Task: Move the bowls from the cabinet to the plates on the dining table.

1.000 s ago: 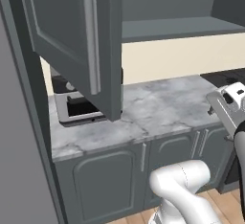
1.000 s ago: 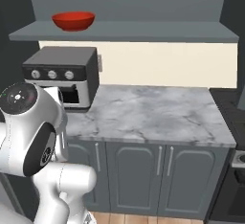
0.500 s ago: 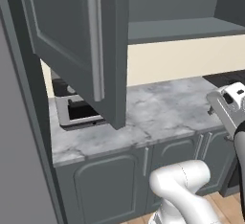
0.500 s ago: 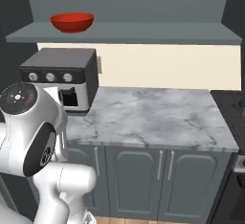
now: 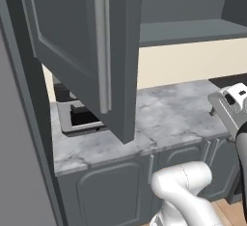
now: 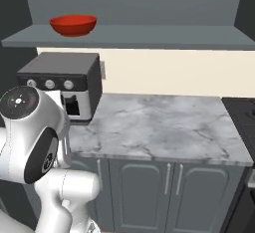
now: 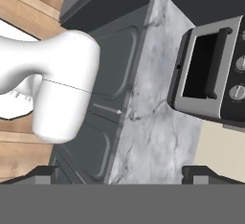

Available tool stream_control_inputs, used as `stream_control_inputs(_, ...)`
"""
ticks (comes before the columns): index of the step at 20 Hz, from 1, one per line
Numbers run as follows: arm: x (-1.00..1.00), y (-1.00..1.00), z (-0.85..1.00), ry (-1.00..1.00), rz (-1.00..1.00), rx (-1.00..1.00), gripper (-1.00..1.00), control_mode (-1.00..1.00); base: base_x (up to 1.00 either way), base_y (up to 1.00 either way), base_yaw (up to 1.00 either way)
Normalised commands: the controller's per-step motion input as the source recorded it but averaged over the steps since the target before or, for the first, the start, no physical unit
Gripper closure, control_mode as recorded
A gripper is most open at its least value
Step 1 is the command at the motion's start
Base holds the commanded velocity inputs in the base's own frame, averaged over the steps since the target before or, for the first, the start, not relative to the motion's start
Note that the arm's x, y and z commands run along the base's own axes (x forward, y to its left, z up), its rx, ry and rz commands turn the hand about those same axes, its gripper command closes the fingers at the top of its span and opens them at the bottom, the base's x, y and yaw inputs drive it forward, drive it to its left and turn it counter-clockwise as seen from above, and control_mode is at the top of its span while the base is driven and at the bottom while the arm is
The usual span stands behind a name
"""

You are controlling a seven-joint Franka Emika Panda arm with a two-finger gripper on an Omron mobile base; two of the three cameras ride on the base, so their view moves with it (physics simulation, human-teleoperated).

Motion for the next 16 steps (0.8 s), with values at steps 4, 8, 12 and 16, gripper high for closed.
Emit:
stream_control_inputs(4,0.0,0.0,0.0,0.0,0.0,0.0,-1.0,1.0,0.27,0.13,0.05)
stream_control_inputs(8,0.0,0.0,0.0,0.0,0.0,0.0,-1.0,1.0,0.22,0.14,0.06)
stream_control_inputs(12,0.0,0.0,0.0,0.0,0.0,0.0,-1.0,1.0,0.21,0.13,0.06)
stream_control_inputs(16,0.0,0.0,0.0,0.0,0.0,0.0,-1.0,1.0,0.22,0.12,0.07)
